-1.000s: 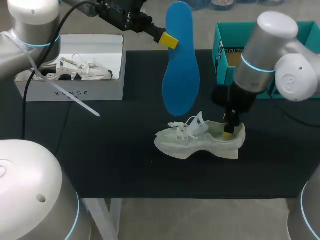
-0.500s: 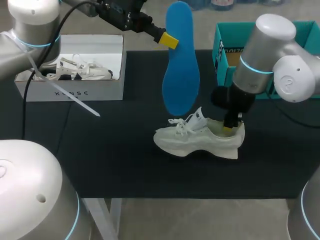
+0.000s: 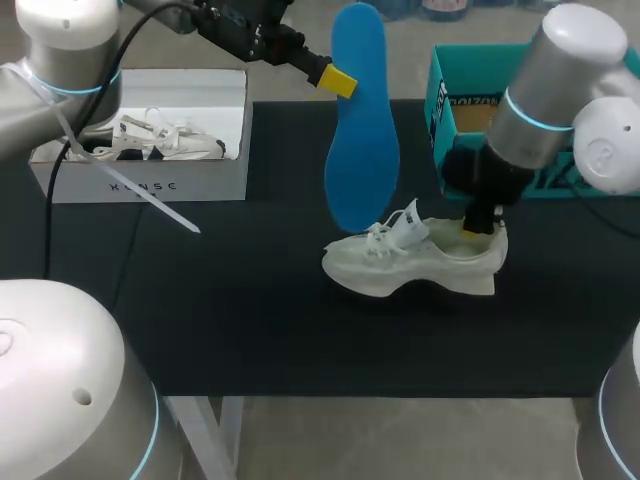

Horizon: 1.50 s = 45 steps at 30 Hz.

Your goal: Take the shoe out of the shoebox, open the shoe tongue, remove and reinsert the insole, then place the shoe into the shoebox

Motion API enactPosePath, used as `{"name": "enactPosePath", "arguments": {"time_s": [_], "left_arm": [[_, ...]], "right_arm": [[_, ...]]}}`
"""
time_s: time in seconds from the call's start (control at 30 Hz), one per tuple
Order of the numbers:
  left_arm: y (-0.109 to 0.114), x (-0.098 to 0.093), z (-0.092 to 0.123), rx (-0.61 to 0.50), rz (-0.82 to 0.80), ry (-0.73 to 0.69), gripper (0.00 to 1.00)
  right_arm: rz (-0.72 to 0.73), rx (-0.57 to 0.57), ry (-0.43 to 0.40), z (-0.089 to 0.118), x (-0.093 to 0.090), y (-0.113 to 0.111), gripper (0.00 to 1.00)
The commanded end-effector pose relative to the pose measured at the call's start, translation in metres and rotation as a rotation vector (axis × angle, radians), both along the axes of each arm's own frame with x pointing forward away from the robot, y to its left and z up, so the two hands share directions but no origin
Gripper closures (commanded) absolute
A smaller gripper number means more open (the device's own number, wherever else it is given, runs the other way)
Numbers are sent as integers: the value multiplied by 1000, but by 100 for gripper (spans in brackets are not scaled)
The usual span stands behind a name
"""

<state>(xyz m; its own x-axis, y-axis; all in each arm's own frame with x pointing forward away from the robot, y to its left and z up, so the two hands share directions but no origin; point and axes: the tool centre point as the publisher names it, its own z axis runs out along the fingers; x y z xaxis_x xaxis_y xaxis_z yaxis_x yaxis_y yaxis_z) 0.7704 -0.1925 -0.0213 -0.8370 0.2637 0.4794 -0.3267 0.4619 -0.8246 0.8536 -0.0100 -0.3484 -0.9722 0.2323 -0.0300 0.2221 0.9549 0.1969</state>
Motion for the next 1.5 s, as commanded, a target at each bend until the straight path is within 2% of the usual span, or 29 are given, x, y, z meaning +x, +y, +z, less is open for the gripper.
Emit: {"name": "enactPosePath", "arguments": {"time_s": [0.03, 0.1, 1.27, 1.5], "left_arm": [[0, -1, 0, 1, 1, -1, 100], [0, -1, 0, 1, 1, -1, 100], [0, -1, 0, 1, 1, -1, 100], [0, -1, 0, 1, 1, -1, 100]], "right_arm": [[14, 19, -31, 32, -13, -17, 100], [61, 17, 6, 37, -12, -15, 100], [61, 17, 6, 37, -12, -15, 100], [-118, 23, -2, 39, -25, -16, 100]]}}
